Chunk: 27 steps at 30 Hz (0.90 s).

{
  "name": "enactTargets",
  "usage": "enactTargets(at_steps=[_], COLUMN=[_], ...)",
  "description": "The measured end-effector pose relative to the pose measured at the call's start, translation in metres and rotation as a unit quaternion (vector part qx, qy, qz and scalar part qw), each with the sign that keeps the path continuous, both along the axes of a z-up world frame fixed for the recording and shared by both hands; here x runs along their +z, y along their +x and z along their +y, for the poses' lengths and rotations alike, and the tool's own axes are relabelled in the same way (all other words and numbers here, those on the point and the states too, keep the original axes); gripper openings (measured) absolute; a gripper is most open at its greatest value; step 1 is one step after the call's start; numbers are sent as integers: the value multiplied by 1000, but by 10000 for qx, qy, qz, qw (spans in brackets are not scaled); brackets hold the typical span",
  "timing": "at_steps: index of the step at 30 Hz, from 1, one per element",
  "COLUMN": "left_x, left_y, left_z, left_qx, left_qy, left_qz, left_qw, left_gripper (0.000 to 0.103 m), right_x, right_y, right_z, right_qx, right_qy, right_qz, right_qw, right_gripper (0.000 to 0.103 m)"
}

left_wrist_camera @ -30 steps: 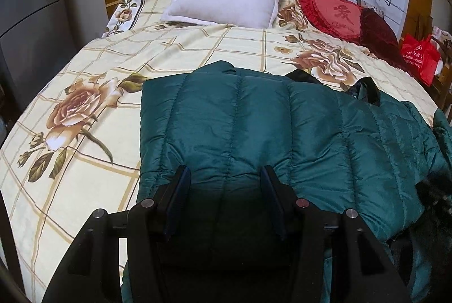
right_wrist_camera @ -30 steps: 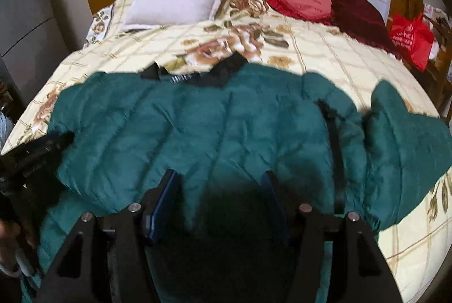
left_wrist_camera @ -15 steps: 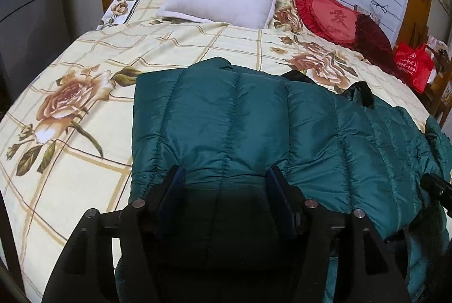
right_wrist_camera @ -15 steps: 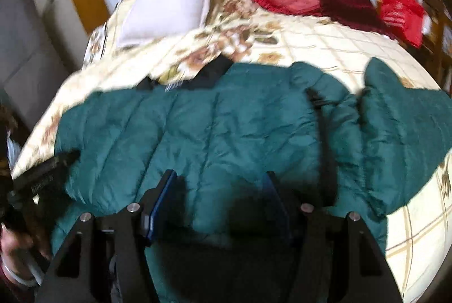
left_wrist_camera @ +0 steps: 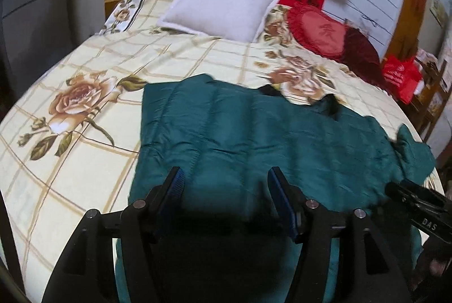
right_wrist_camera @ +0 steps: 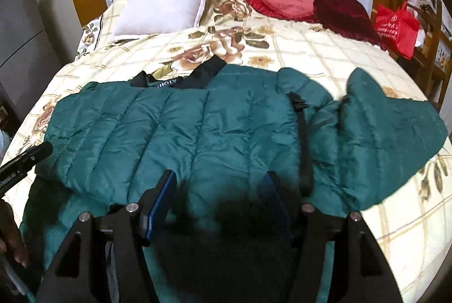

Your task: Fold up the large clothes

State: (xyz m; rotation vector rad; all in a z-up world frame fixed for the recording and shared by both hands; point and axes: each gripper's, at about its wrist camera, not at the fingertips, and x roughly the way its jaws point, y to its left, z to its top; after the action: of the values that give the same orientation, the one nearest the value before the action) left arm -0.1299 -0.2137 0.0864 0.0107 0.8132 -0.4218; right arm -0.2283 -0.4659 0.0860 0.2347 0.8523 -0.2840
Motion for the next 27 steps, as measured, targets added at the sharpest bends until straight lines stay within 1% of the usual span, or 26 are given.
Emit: enactTargets(at_steps=[3,7,11,13,15,17,19,24,27], left_x=[12,19,25,29,32,34,35,36,33], left_y=[-19,-41,-63,-73,-83,-91,-96,-108,-112], left_z=[-15,-32,-54,-61,-65,-70,-75,-85,-85], left_qx=[-245,-314,-388,-383,-370,-350,-341,-296,-196], left_qy=[-31,-136,-60,-82,-163,-194,-190,-49,-103], left_qz=[-33,-32,-56,-94,-128,-128,-98,-121,-81], left_qw=[9997,9994,9992,9992,9991,9991,9992,9995,9997], left_gripper=[74,74,74,74,74,74,74,74,74], right_x=[9,18,21,21,21,20,18,13,11], right_y=[-16,-37,-47,-49,-52,-55,-58,-60,-59], right_z=[-1,-5,-14,-16,-19,-21,-22,-15,-14], right_qx=[77,73,184,273,248,260,272,456,506], right_qy=[-45,-178,-69,-74,-77,36,144,95,186], right_qz=[-15,-160,-252,-240,-234,-254,-244,-108,-103], right_qw=[10000,9997,9995,9993,9994,9993,9992,9989,9985], right_gripper=[70,75,78,78,78,78,78,78,78])
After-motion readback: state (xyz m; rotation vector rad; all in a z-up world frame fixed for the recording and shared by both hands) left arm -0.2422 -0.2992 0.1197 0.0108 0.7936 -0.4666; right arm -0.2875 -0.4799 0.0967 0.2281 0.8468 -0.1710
